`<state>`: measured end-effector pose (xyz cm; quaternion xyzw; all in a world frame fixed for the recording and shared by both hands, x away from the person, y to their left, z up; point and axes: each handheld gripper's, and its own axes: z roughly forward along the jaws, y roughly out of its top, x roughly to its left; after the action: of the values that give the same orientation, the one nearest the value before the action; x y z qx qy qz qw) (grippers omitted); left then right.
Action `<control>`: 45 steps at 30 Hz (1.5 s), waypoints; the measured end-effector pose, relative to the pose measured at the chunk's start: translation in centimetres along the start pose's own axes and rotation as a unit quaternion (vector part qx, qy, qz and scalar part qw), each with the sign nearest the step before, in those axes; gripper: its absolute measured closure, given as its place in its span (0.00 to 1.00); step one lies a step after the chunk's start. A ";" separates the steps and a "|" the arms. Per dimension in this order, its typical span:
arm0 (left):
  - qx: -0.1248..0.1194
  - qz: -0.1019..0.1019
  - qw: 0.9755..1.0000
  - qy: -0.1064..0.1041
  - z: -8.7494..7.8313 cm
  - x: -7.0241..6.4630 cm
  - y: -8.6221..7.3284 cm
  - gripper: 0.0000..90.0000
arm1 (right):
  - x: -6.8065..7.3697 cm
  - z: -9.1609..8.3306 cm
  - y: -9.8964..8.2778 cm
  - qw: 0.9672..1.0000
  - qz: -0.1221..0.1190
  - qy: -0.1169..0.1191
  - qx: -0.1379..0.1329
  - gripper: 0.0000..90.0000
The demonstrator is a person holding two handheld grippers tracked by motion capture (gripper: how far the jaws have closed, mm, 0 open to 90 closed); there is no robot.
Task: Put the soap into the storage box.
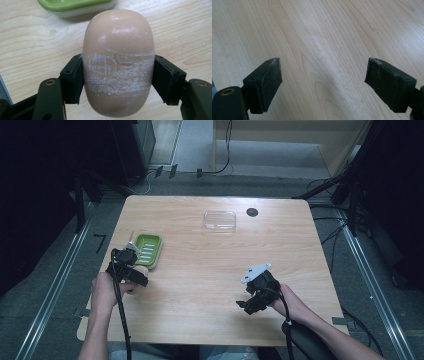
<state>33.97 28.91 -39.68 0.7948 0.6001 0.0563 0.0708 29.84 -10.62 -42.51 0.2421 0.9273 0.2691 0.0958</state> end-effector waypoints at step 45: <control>-0.021 0.010 1.000 -0.002 -0.7 1.1 3.8 0.37 | 0.0 0.2 0.1 1.000 -0.002 0.000 0.003 0.16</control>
<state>37.77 28.97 -38.34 0.7995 0.5902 0.0678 0.0885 29.91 -10.49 -42.64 0.2406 0.9285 0.2663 0.0953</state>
